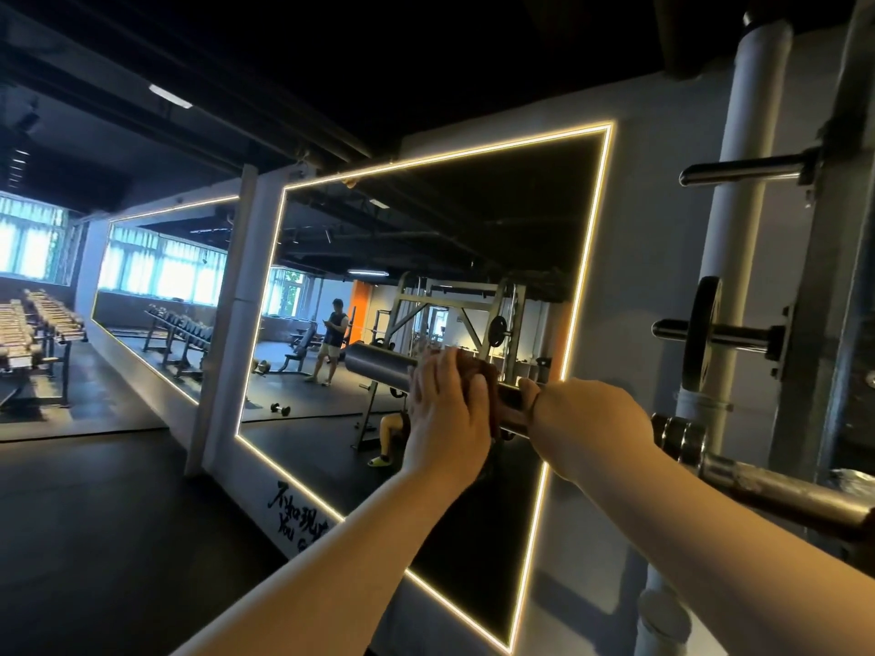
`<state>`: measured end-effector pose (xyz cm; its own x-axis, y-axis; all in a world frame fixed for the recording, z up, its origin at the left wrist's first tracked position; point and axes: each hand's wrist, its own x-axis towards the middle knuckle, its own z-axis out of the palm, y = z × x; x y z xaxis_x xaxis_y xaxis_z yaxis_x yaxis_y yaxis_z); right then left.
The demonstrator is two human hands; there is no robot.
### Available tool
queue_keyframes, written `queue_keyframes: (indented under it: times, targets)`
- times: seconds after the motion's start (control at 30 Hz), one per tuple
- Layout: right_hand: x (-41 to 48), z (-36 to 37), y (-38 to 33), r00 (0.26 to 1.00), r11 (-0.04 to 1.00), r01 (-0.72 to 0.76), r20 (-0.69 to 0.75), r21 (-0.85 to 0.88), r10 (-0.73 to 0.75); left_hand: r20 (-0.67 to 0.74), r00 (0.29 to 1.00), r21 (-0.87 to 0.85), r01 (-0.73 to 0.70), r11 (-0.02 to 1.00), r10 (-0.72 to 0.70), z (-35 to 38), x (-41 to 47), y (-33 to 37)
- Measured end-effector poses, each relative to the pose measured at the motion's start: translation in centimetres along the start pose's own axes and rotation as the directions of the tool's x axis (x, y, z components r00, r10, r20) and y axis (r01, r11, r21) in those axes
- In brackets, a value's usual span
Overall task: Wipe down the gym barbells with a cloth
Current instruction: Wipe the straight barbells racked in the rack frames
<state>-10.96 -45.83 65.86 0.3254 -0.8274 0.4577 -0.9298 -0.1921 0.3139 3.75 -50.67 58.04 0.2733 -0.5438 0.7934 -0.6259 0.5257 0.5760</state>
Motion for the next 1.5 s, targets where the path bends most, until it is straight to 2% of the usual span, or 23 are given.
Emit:
queue_keyframes:
  times: [0.07, 0.13, 0.17, 0.23, 0.3, 0.33, 0.4, 0.47, 0.57, 0.63, 0.7, 0.77, 0.83, 0.9, 0.97, 1.03, 1.1, 1.2, 1.37, 1.43, 1.5]
  targets:
    - [0.2, 0.2, -0.2, 1.000, 1.000, 0.010, -0.023, -0.010, -0.011, 0.054, 0.992, 0.087, -0.116, 0.990, 0.111, -0.7, -0.8, -0.3]
    - [0.3, 0.4, -0.2, 0.999, 1.000, 0.001, -0.053, 0.017, 0.000, 0.050, 0.991, 0.172, -0.132, 0.976, 0.125, -1.9, -0.2, -1.3]
    - [0.3, 0.5, -0.3, 0.998, 0.999, -0.010, -0.062, 0.031, 0.012, 0.024, 0.995, 0.216, -0.096, 0.972, 0.093, -2.4, 0.3, -1.9]
    - [0.2, 0.4, -0.4, 0.997, 1.000, -0.009, -0.081, 0.020, 0.010, -0.069, 0.997, 0.285, 0.061, 0.957, -0.043, -3.2, 1.9, -3.1]
    - [0.3, 0.5, -0.6, 0.995, 1.000, 0.002, -0.098, 0.009, -0.001, -0.147, 0.969, 0.230, 0.228, 0.946, -0.198, -3.6, 3.3, -3.5]
    - [0.4, 0.4, -0.6, 0.995, 1.000, 0.005, -0.100, 0.004, -0.005, -0.141, 0.963, 0.161, 0.250, 0.955, -0.228, -3.6, 3.7, -3.3]
    - [0.6, 0.4, -0.7, 0.995, 1.000, 0.007, -0.097, -0.016, -0.009, -0.073, 0.984, 0.064, 0.165, 0.984, -0.160, -2.9, 3.5, -2.5]
    - [0.8, 0.5, -0.8, 0.996, 1.000, -0.010, -0.092, 0.001, 0.010, 0.006, 0.999, 0.063, -0.039, 0.997, 0.038, -2.1, 2.3, -1.7]
    - [1.0, 0.6, -1.1, 0.997, 1.000, -0.008, -0.078, 0.007, 0.008, 0.084, 0.967, 0.079, -0.247, 0.966, 0.240, -1.9, 1.3, -2.2]
    - [1.3, 0.6, -1.1, 0.997, 1.000, 0.015, -0.081, -0.004, -0.015, 0.090, 0.973, 0.099, -0.219, 0.971, 0.210, -2.4, 2.1, -3.2]
    - [1.5, 0.5, -1.3, 0.996, 1.000, 0.028, -0.086, 0.014, -0.027, 0.027, 0.998, 0.101, -0.058, 0.993, 0.056, -2.8, 3.5, -4.2]
    - [1.6, 0.7, -1.5, 0.996, 1.000, 0.029, -0.082, 0.008, -0.028, -0.090, 0.990, 0.064, 0.112, 0.992, -0.106, -3.2, 4.8, -4.7]
    - [1.9, 0.9, -1.5, 0.996, 1.000, 0.018, -0.091, 0.004, -0.018, -0.145, 0.975, 0.059, 0.178, 0.982, -0.168, -2.8, 5.2, -4.5]
    - [2.2, 1.2, -1.4, 0.995, 1.000, 0.011, -0.098, 0.024, -0.009, -0.109, 0.988, 0.124, 0.125, 0.984, -0.111, -2.1, 4.4, -3.5]
    - [2.4, 1.3, -1.2, 0.997, 1.000, -0.008, -0.072, 0.022, 0.010, -0.029, 0.999, 0.159, -0.010, 0.987, 0.015, -1.6, 2.9, -2.8]
    - [2.3, 1.4, -1.3, 0.998, 1.000, -0.014, -0.067, 0.007, 0.014, 0.059, 0.992, 0.154, -0.118, 0.981, 0.110, -1.8, 2.1, -2.8]
    - [2.2, 1.6, -1.4, 0.996, 1.000, -0.011, -0.088, -0.007, 0.011, 0.125, 0.981, 0.133, -0.165, 0.977, 0.149, -2.6, 2.2, -3.6]
    - [2.2, 1.5, -1.4, 0.996, 1.000, -0.011, -0.092, 0.006, 0.011, 0.126, 0.985, 0.107, -0.134, 0.985, 0.120, -3.5, 3.3, -5.4]
    - [2.3, 1.3, -1.7, 0.994, 1.000, -0.003, -0.105, 0.016, 0.004, -0.050, 0.986, 0.027, 0.161, 0.987, -0.159, -3.6, 5.9, -6.0]
    - [2.3, 1.3, -1.7, 0.994, 0.998, -0.045, -0.097, 0.049, 0.050, -0.036, 0.991, 0.097, 0.131, 0.987, -0.128, -2.9, 5.4, -5.1]
    - [2.1, 1.2, -1.9, 0.994, 0.997, -0.052, -0.097, 0.063, 0.058, 0.017, 1.000, 0.127, -0.020, 0.992, 0.018, -2.3, 4.1, -4.2]
